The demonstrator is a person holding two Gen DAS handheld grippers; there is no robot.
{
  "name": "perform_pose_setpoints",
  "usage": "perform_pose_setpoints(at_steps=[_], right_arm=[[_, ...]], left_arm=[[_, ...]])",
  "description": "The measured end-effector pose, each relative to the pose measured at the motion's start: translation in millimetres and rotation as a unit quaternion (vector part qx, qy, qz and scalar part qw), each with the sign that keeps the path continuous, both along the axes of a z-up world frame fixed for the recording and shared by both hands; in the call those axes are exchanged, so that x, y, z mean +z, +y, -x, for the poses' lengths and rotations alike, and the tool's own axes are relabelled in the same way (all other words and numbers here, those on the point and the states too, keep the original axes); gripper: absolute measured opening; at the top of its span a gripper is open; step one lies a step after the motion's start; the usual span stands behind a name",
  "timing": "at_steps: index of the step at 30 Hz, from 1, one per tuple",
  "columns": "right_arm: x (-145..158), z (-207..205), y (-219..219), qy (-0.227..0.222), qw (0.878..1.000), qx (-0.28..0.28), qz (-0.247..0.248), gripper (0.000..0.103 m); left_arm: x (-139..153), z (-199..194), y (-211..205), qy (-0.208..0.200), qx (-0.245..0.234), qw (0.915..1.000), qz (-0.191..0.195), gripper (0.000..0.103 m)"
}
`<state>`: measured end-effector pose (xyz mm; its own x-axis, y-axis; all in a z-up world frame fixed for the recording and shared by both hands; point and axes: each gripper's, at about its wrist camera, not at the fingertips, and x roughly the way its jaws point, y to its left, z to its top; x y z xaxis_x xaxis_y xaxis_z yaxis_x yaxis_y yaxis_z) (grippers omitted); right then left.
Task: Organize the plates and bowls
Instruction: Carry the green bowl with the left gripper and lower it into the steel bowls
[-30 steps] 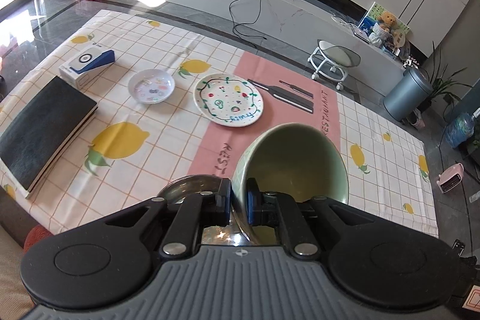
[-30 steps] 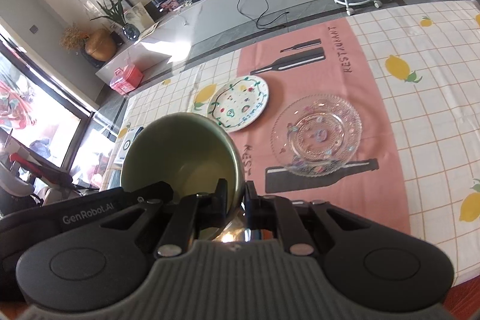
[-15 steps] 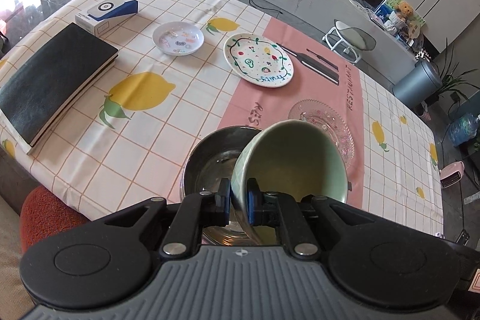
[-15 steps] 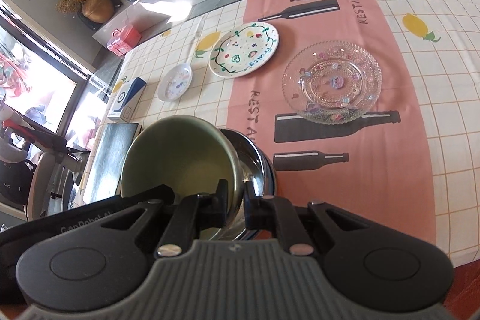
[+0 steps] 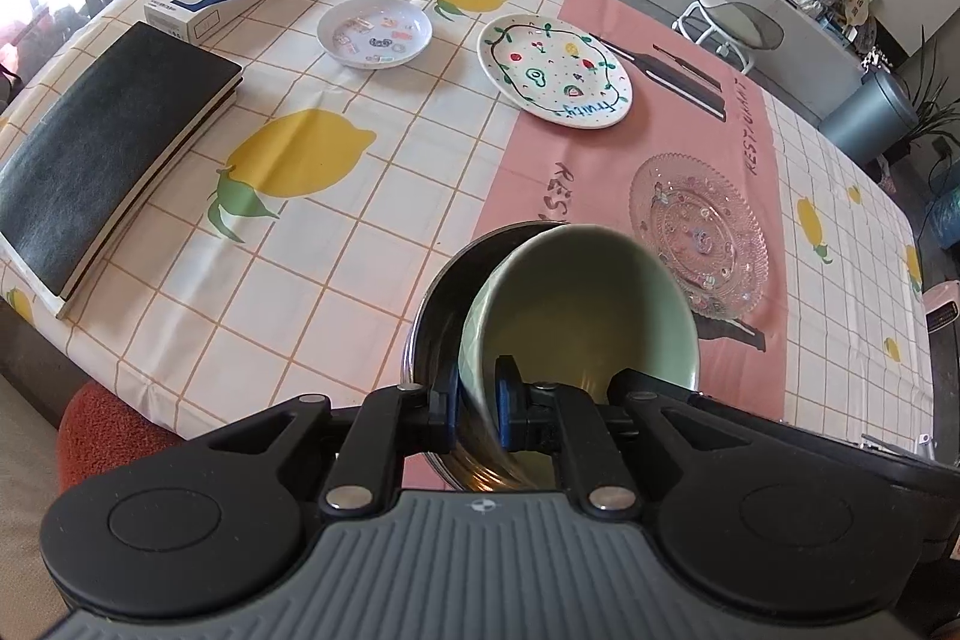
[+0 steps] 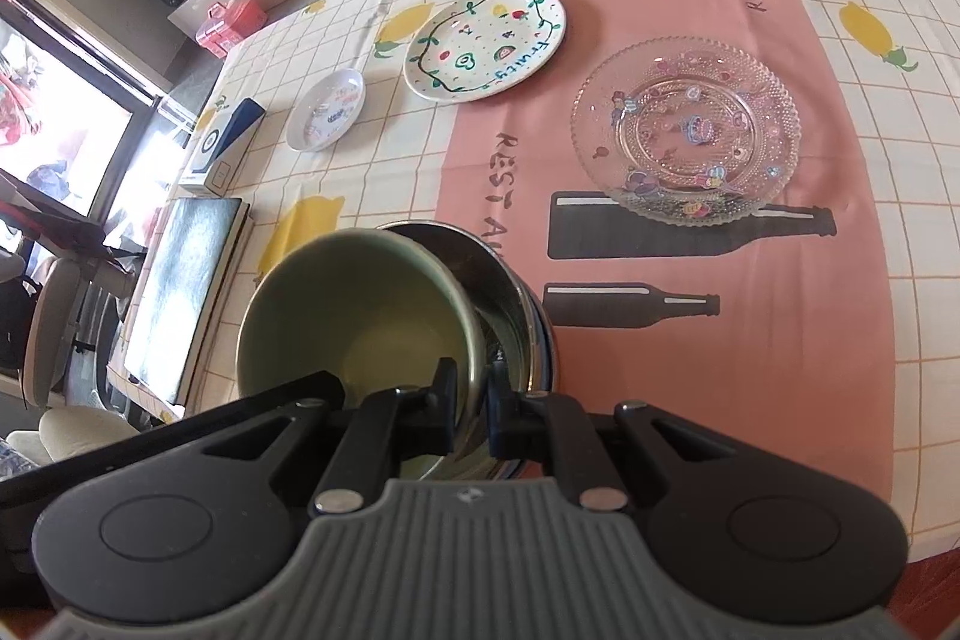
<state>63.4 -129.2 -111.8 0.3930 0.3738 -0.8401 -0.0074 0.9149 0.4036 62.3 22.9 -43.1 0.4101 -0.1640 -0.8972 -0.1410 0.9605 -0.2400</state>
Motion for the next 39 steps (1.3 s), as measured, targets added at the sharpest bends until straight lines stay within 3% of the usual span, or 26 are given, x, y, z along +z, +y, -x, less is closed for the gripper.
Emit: perform_pose_setpoints(at_steps=[5,16,25,31,39], right_arm=[[-2,-5,9,-0.005,0.999,0.024,0.028,0.007],[-5,-12,13,-0.011,0.998,0.031,0.054,0.006],[-2,-14,19,-0.025,0.996,0.032,0.079,0.005],[3,-13,20,-0.033,0.994,0.036,0.101,0.009],[16,-12,16,-0.037,0.994,0.042,0.093,0.010]], left_arm=[[0,-6,-2,0.011,-0.029,0.9994,-0.017,0.017],[4,-17,3,0.037,-0.061,0.9975,0.005,0.021],[28,-20,13,0.003,-0.062,0.9981,-0.005,0.024],[29,-20,15,-0.007,-0.056,0.9984,0.012,0.026],[27,-18,12,-0.011,-0.056,0.9981,0.022,0.026]])
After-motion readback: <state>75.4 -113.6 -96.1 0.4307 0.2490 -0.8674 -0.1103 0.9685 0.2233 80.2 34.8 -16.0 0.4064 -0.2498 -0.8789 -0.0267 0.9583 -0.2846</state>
